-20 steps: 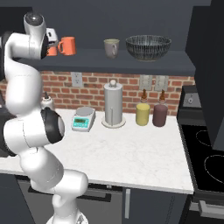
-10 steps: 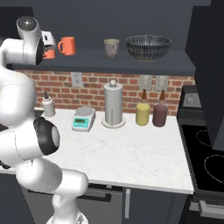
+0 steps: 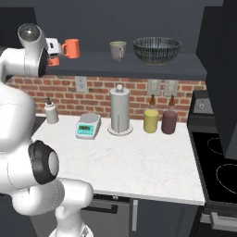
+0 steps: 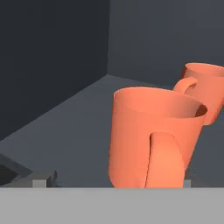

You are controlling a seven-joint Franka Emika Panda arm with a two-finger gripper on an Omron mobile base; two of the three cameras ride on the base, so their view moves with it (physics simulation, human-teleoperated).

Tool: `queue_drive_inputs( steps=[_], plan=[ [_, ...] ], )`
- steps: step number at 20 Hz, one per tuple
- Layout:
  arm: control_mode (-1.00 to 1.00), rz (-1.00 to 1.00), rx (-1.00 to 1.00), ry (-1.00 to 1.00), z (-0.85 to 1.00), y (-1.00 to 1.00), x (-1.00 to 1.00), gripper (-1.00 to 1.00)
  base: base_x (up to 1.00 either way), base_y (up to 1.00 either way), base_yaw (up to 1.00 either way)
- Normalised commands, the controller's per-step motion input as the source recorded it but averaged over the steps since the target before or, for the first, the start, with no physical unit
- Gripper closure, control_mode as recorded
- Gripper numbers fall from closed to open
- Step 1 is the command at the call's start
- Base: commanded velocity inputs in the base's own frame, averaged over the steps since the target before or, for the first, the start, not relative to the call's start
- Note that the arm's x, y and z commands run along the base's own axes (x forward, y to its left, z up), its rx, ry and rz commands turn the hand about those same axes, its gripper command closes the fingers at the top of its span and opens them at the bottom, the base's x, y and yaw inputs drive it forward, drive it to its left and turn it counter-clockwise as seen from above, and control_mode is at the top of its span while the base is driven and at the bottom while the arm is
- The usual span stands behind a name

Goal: Gather all objects into one cabinet and sort the glasses and bowls to opposite sides.

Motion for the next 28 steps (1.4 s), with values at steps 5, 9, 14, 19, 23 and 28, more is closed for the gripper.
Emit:
queue_drive_inputs(
  steps=[5, 9, 14, 19, 23, 28],
  plan=[
    [-1.0, -0.04, 0.0, 0.0, -0.18, -0.13, -0.02, -1.0, 0.0, 0.0, 0.0],
    [-1.0, -0.05, 0.0, -0.01, 0.0, -0.14, 0.0, -1.0, 0.0, 0.0, 0.0],
    [-1.0, -0.03, 0.02, -0.01, 0.03, -0.31, -0.01, -1.0, 0.0, 0.0, 0.0],
    [-1.0, -0.04, 0.02, 0.0, 0.05, -0.43, -0.25, -1.0, 0.0, 0.0, 0.0],
    [-1.0, -0.04, 0.0, 0.0, 0.05, -0.26, -0.69, -1.0, 0.0, 0.0, 0.0],
    [-1.0, -0.05, 0.02, 0.0, 0.13, -0.49, -0.82, -1.0, 0.0, 0.0, 0.0]
  ],
)
